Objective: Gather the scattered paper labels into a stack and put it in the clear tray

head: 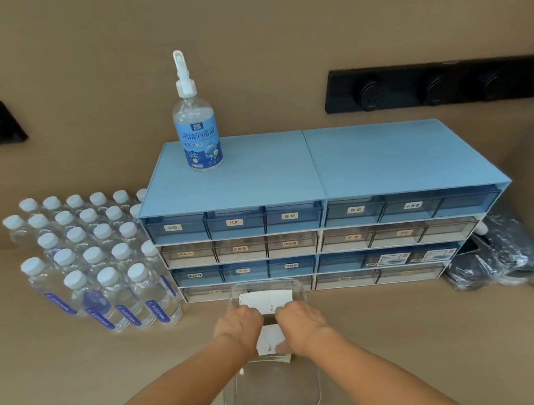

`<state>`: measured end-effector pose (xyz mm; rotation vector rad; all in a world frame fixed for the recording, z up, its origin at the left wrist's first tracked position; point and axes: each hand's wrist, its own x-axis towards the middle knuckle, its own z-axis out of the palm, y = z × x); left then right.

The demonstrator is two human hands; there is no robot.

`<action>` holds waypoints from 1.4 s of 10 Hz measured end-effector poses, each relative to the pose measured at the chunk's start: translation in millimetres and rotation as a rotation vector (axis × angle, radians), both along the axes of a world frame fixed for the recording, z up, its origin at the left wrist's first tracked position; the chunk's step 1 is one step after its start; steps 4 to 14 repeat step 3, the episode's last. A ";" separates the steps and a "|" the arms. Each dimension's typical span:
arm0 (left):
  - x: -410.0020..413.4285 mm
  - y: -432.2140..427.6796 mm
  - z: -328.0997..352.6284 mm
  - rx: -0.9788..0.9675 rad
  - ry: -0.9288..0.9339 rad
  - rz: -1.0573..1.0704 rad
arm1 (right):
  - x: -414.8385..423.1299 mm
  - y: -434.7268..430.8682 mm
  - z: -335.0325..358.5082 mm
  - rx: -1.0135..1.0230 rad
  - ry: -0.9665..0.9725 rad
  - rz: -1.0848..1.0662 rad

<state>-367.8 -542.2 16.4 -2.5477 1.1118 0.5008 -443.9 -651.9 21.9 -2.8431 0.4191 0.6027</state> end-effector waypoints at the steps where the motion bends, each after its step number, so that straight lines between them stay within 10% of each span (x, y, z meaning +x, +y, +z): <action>1: -2.6 5.1 21.6 0.048 0.020 -0.065 | -8.5 -2.9 24.3 0.052 0.009 -0.017; 14: -5.4 20.6 79.1 0.024 0.062 -0.102 | -13.3 9.2 81.9 0.001 0.155 -0.087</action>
